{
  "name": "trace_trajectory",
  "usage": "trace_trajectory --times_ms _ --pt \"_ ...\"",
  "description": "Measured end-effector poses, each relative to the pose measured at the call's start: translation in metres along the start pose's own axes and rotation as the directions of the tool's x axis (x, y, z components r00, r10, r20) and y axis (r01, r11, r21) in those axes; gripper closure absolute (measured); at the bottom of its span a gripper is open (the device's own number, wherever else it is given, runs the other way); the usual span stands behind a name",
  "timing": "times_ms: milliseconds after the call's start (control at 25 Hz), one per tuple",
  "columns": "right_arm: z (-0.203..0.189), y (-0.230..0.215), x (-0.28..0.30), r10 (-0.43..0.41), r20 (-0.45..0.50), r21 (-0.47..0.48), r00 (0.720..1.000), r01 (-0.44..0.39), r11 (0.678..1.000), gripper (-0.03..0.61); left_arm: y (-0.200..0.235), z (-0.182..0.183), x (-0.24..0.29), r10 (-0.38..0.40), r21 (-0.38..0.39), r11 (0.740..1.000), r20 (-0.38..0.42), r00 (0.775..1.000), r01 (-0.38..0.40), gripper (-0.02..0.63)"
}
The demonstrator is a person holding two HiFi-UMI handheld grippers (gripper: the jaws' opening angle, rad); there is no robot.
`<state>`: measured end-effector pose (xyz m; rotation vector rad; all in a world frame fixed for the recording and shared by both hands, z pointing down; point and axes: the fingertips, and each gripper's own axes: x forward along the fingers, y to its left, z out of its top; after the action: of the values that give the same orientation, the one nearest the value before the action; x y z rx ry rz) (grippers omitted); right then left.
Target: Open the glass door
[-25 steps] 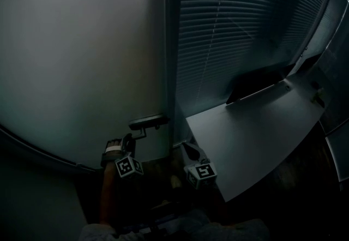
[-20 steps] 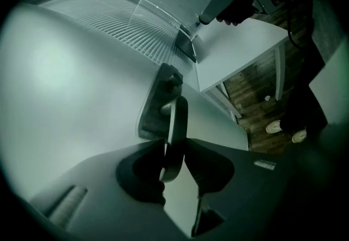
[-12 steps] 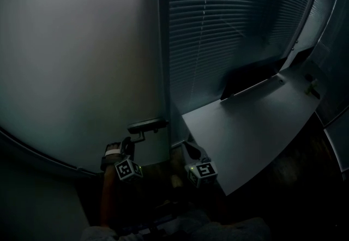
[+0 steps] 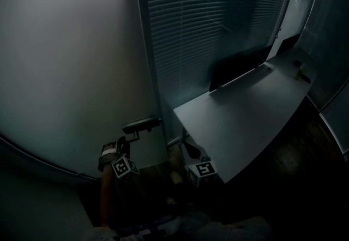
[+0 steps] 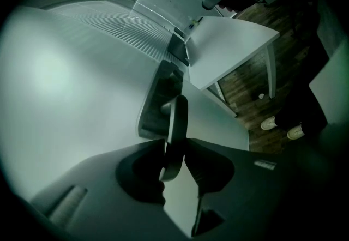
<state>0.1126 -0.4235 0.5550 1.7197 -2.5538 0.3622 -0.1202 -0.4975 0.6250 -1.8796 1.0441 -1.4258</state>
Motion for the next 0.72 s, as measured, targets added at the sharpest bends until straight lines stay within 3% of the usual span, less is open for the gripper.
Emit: trace_trajectory --times_ms 240,400,720 --pt "0.006 0.007 -0.033 -0.033 0.018 0.018 0.999 0.033 0.999 0.577 -0.005 0.004 -0.020 -0.015 0.010 1.000 0.008 1.000 0.015 0.497" --pt "-0.029 0.001 -0.036 -0.057 0.027 0.013 0.998 0.057 0.998 0.577 -0.037 -0.005 0.000 -0.015 0.014 1.000 0.024 1.000 0.015 0.497" --pt "-0.046 0.012 -0.075 -0.091 0.029 0.021 0.995 0.090 0.996 0.577 -0.060 -0.008 -0.026 -0.005 0.045 0.999 0.044 0.999 0.003 0.497"
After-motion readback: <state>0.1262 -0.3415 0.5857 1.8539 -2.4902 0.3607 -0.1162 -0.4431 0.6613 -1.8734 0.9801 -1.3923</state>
